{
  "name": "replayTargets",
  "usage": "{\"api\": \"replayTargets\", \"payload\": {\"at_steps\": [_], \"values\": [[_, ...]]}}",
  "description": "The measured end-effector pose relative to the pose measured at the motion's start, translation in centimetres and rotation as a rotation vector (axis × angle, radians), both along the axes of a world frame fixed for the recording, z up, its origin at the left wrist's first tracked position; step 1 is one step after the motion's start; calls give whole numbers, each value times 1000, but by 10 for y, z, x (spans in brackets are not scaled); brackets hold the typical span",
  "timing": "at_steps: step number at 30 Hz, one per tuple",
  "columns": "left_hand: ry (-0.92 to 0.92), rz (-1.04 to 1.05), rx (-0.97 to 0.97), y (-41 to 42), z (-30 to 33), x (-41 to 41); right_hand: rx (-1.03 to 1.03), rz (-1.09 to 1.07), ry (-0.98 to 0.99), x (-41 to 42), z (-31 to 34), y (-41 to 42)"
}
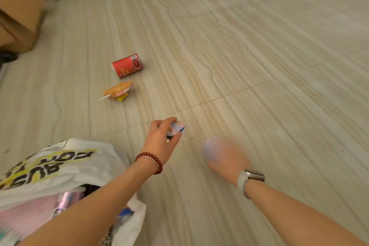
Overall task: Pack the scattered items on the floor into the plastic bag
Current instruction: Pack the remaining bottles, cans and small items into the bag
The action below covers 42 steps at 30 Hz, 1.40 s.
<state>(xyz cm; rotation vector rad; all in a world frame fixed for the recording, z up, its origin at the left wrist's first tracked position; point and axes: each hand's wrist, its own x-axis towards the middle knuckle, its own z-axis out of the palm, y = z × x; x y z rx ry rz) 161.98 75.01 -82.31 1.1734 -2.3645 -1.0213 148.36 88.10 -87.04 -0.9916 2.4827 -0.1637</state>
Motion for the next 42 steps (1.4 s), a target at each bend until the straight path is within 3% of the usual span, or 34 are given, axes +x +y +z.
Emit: {"api": "replayTargets", "payload": {"at_steps": [6,12,16,19,21,25,29,32,34,36,39,42], "values": [[-2,-108,-162,10,84,132,-228,-22,-290,75,52,-15],[-30,103,-237,35,94,259,-467,253,-395,156,141,-45],[-197,180,-241,50,69,321,-331,603,-286,210,161,-44],[-336,279,-338,46,55,348,-200,931,-43,243,152,-44],[-409,374,-297,36,49,356,-176,1101,80,262,142,-50],[-405,550,-260,13,38,367,-241,986,20,293,122,-69],[-563,487,-557,6,36,374,-335,879,-29,312,109,-85],[-497,581,-698,12,37,387,-371,896,-23,321,106,-90],[-555,721,-574,12,40,403,-383,927,-31,329,105,-92],[-569,845,-241,3,43,421,-399,952,-41,341,105,-97],[-132,920,363,-11,45,435,-374,1034,-1,364,102,-111],[27,854,521,-14,42,433,-334,1169,187,382,93,-120]]}}
